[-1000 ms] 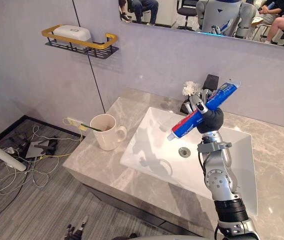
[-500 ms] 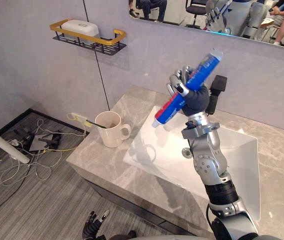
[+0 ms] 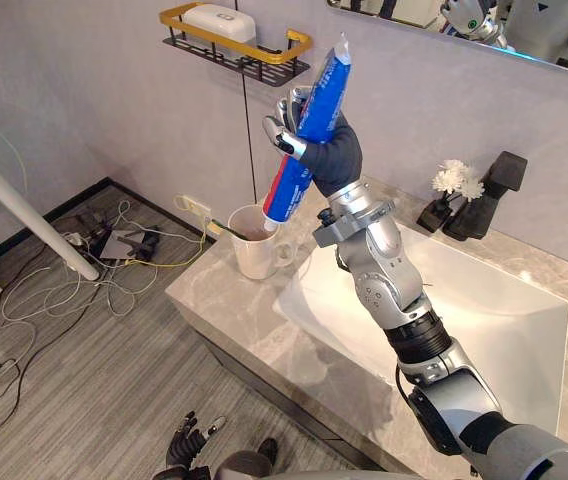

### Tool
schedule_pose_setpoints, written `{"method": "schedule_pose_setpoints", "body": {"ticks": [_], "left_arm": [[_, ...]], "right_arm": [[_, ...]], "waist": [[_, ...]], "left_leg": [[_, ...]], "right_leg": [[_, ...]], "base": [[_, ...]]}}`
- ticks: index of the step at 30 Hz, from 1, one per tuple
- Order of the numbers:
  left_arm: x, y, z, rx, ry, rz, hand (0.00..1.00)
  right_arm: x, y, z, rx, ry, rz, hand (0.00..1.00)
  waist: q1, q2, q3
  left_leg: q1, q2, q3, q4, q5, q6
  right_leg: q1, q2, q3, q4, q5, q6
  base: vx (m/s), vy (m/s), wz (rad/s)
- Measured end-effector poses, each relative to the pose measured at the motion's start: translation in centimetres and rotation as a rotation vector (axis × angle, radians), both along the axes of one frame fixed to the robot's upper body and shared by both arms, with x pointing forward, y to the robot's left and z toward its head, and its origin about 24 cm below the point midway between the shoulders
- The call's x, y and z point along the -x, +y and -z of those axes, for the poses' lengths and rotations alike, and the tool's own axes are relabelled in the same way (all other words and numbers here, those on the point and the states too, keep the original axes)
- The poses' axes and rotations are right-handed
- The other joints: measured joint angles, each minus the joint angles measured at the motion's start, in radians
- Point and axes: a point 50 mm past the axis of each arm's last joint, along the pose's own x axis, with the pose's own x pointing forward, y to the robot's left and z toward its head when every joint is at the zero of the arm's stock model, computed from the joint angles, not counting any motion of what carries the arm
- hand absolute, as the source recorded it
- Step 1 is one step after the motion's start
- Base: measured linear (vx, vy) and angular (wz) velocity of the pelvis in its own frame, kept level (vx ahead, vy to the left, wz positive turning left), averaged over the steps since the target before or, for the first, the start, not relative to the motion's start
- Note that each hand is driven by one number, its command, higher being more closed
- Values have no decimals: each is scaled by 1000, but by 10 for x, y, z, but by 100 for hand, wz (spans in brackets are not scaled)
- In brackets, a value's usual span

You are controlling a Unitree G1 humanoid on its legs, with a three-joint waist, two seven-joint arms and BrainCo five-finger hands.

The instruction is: Organize washtable

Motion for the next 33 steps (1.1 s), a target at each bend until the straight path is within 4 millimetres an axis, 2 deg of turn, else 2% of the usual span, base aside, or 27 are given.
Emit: {"method": "schedule_pose_setpoints", "body": {"ticks": [4,9,15,23,33], "left_arm": [[-1,0,0,-4,0,21,0],[-2,0,-1,-9,-9,29,0],[-2,1,-1,-26,-8,66,0],[4,2,2,-34,23,81,0],[4,1,2,-39,31,101,0]], "right_arm": [[-7,5,1,60,-1,34,100],[-7,9,5,106,-6,57,100],[-17,8,20,181,29,113,100],[-22,11,14,215,6,148,100],[-29,17,34,308,68,161,100]], "waist": [[2,-1,2],[3,-2,13],[8,-1,18],[9,7,27],[11,15,35]], "left_leg": [[-16,-9,-10,25,0,0],[-17,-10,-10,27,0,-1],[-28,-9,-11,27,-1,0],[-31,-10,-12,29,0,0],[-29,-12,-13,38,-1,-1]], "right_leg": [[-3,0,-11,1,0,0],[-2,-1,-10,1,0,0],[-2,-3,-9,1,-7,-1],[-3,-2,-9,1,-7,-1],[-4,-2,-10,1,-7,-1]], "base": [[27,22,15],[-22,13,1],[-41,9,1],[0,0,0],[3,3,0]]}}
